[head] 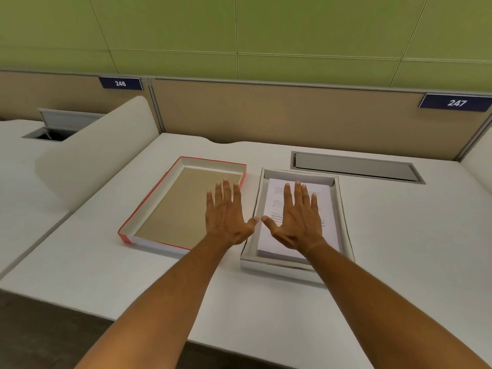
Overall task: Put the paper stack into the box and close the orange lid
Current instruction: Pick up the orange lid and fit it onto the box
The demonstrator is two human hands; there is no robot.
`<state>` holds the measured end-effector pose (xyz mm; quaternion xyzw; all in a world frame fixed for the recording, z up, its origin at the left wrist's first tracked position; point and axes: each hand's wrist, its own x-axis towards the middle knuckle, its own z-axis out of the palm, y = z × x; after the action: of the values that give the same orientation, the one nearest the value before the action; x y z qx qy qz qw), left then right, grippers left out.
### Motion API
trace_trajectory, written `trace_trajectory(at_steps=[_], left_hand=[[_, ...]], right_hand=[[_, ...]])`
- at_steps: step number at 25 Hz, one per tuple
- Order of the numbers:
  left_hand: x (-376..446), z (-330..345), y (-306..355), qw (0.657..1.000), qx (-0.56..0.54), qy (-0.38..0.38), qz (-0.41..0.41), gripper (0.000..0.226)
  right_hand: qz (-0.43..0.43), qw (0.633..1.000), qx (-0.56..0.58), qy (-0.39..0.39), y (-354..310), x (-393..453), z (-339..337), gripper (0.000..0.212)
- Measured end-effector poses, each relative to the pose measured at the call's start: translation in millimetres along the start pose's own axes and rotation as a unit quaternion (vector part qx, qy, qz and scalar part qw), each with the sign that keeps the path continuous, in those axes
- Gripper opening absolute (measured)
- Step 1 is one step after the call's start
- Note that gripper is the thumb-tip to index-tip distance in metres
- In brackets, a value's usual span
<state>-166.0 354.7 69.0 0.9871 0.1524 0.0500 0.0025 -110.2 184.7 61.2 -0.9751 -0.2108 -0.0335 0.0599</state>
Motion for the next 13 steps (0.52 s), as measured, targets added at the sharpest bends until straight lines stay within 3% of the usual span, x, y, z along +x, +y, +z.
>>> trace_trajectory(at_steps=[4, 8, 13], left_hand=[[21.3, 16.6, -22.1, 0.999, -0.009, -0.042, 0.012, 0.093], [43.3, 35.8, -38.4, 0.996, -0.035, -0.080, 0.033, 0.079], [62.1, 50.7, -45.5, 0.989, -0.116, -0.084, 0.032, 0.025]], right_hand=[[0.024, 1.000, 0.006, -0.001, -20.4, 13.5, 13.4, 0.113], [0.054, 0.998, 0.000, -0.011, -36.4, 28.5, 28.1, 0.127], [0.082, 0.996, 0.004, -0.020, -42.5, 37.8, 36.4, 0.126]])
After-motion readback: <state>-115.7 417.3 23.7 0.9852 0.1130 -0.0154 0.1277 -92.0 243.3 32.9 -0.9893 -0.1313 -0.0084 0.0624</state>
